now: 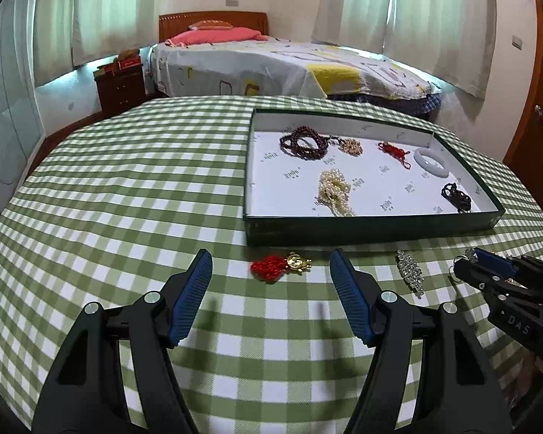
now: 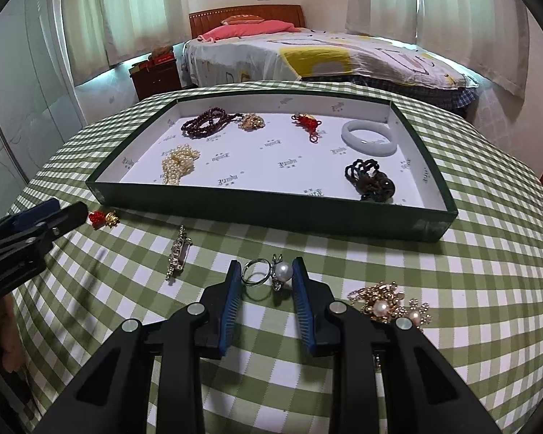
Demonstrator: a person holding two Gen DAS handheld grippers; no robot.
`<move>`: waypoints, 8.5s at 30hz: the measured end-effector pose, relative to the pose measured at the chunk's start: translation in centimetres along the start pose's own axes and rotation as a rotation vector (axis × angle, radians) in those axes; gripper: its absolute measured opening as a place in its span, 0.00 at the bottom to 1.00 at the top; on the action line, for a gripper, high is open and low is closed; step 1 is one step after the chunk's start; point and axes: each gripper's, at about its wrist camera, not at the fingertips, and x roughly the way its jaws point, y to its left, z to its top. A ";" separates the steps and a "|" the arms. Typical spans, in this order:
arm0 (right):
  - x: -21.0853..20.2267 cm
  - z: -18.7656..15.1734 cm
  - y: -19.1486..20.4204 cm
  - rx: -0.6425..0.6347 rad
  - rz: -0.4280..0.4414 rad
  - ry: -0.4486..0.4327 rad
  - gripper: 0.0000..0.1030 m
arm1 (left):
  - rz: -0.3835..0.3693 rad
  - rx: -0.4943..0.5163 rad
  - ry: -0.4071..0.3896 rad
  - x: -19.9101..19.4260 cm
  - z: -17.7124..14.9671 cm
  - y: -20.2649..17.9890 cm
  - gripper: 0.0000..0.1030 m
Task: Organize jewelry
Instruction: 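Grasp the silver pearl ring with the right tool while the left tool grasps the red knot charm, then lift the pearl ring and red knot charm over the tray box, then lower the ring and red knot charm into the tray and open both tools, then withdraw both tools from the tray toward the remaining brooches, then grasp the gold pearl flower brooch with the right tool while the left tool grasps the rhinestone brooch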
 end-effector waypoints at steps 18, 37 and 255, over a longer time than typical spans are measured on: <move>0.8 0.1 -0.9 0.023 0.029 0.013 0.29 | -0.066 -0.029 0.109 3.9 0.4 -0.2 0.32; 0.7 0.1 -0.9 0.025 0.027 0.005 0.29 | -0.103 -0.015 0.086 2.1 -0.4 -0.2 0.13; -1.5 -1.4 -6.0 0.109 -0.063 0.009 0.23 | -0.087 0.159 0.149 3.2 -0.3 -8.5 0.50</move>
